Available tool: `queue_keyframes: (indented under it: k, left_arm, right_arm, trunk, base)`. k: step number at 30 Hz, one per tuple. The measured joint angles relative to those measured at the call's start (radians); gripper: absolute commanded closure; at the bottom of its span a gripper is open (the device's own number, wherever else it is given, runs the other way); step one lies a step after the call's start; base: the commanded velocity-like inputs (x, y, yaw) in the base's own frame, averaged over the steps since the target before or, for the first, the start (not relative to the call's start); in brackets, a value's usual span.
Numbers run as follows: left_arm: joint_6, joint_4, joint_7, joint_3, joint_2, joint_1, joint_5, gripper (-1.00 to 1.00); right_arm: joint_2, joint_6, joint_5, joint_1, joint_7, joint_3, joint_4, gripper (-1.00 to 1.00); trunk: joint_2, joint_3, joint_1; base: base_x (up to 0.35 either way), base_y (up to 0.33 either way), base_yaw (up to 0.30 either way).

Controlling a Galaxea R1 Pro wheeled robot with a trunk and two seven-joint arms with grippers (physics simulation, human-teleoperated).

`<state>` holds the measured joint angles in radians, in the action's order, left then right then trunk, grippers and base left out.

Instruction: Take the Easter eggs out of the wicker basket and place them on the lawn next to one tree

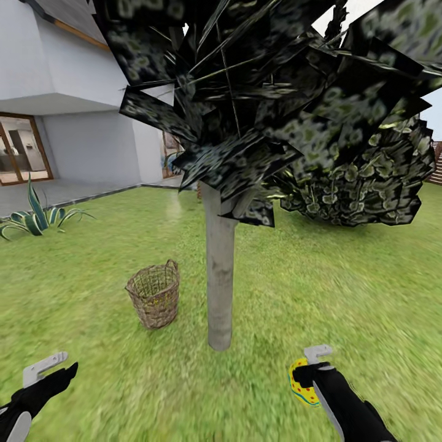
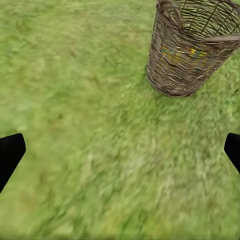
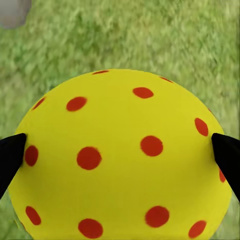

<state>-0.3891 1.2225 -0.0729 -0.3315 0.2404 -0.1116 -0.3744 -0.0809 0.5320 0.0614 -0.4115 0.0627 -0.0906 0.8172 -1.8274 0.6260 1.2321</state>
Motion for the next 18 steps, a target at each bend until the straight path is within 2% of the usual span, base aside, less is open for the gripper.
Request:
queue_keyframes:
  k: [2, 9, 11, 13, 16, 18]
  left_arm:
    - [0.0, 0.0, 0.001, 0.001, -0.006, 0.0, 0.0, -1.0]
    - [-0.001, 0.0, 0.002, 0.001, -0.009, 0.0, 0.0, -1.0]
    - [-0.001, 0.0, 0.002, 0.001, -0.009, 0.0, 0.001, -1.0]
    - [0.0, 0.0, 0.002, 0.001, -0.009, 0.0, 0.001, -1.0]
    - [-0.001, -0.001, 0.0, 0.001, -0.013, 0.0, 0.004, -1.0]
    - [-0.002, -0.004, 0.0, 0.002, -0.02, 0.0, 0.006, -1.0]
  right_arm:
    - [0.007, -0.049, -0.001, 0.0, 0.018, 0.001, -0.011, 1.0]
    - [0.004, -0.051, -0.003, 0.0, 0.012, 0.003, -0.015, 1.0]
    - [0.001, -0.015, -0.006, 0.0, 0.007, 0.003, -0.012, 1.0]
    - [0.001, 0.072, -0.009, 0.0, 0.003, 0.003, 0.002, 1.0]
    - [0.001, 0.11, -0.01, 0.0, 0.002, 0.004, 0.011, 1.0]
    - [0.007, 0.15, -0.011, 0.0, 0.004, 0.005, -0.042, 1.0]
  trunk:
    - [-0.014, 0.006, 0.008]
    - [-0.063, 0.028, 0.035]
    - [-0.077, 0.034, 0.042]
    - [-0.091, 0.041, 0.05]
    - [-0.112, 0.05, 0.061]
    - [-0.126, 0.057, 0.069]
  base:
    - [0.0, 0.0, 0.0]
    - [0.0, 0.0, 0.0]
    - [0.0, 0.0, 0.0]
    - [0.0, 0.0, 0.0]
    - [0.0, 0.0, 0.0]
    - [0.0, 0.0, 0.0]
